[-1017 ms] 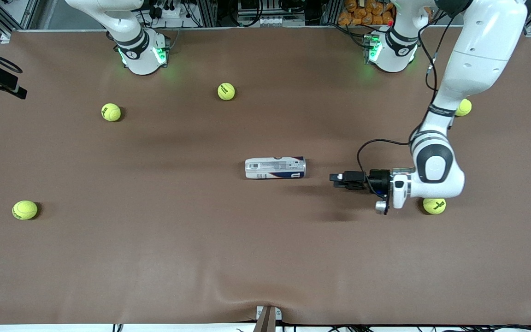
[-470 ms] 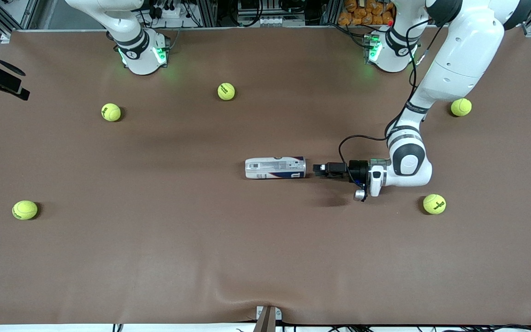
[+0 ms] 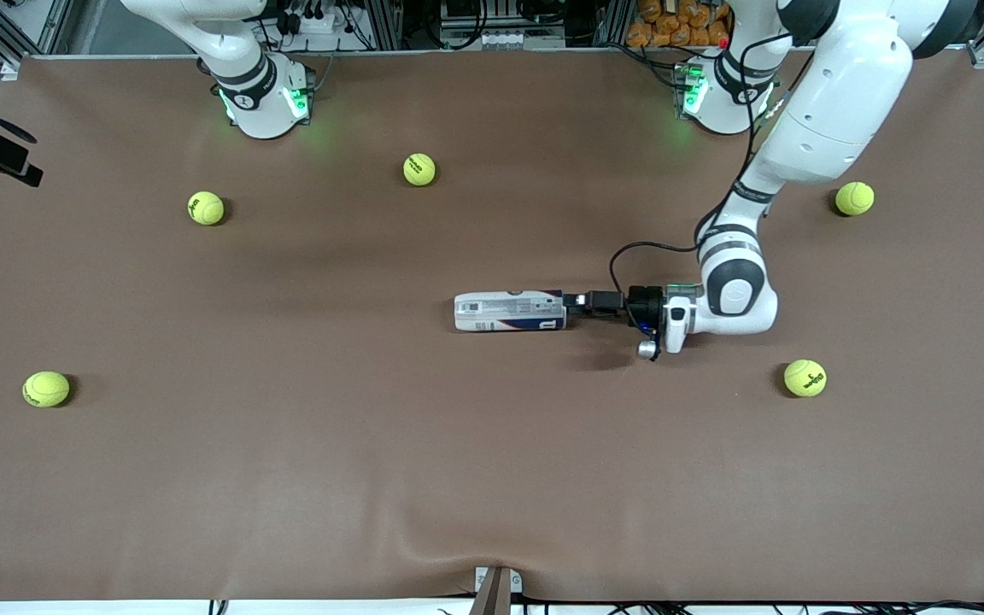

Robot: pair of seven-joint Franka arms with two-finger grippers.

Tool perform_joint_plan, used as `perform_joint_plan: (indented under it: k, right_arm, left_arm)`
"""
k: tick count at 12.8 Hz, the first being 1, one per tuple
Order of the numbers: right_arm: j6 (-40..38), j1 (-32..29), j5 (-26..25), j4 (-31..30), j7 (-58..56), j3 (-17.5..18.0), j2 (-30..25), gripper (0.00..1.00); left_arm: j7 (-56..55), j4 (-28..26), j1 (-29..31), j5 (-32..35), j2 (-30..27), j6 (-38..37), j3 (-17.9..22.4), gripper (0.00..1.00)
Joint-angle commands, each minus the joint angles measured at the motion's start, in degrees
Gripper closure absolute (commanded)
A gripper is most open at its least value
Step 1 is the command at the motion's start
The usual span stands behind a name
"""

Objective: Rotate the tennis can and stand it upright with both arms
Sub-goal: 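Move the left gripper toward the can's open end, then close the left gripper around the can's end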

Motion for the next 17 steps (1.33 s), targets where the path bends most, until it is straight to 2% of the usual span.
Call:
perform_joint_plan:
  k: [1,2,4,5,12,17]
  right_arm:
    - [0.8,-0.2,-0.8,-0.3,-3.0,0.2,-0.8,0.00]
    - [1.0,-0.3,-0.3,-0.3,-2.9,0.2,-0.7,0.00]
    - [1.0,0.1,-0.6,-0.3,-3.1,0.2,-0.5,0.00]
    - [1.2,0.1,-0.5,-0.3,-2.9,0.3,-0.5,0.00]
    - [2.5,0.0,-0.1,-0.3,-3.0,0.2,-0.4,0.00]
    - [4.7,-0.1,-0.5,-0.2,-3.2,0.2,-0.3,0.00]
  left_arm:
    - [1.6,3.9,-1.1,-2.1,3.6,1.0,0.0,0.00]
    - [2.2,4.4,-1.7,-2.3,4.0,1.1,0.0,0.12]
    - [3.3,4.1,-1.5,-2.4,3.8,1.0,0.0,0.87]
    - [3.3,4.1,-1.4,-2.5,3.8,0.7,0.0,1.00]
    - [-1.3,4.5,-1.0,-2.2,2.5,0.3,0.0,1.00]
    - [-15.2,12.2,-3.3,-1.7,1.3,2.0,0.4,1.00]
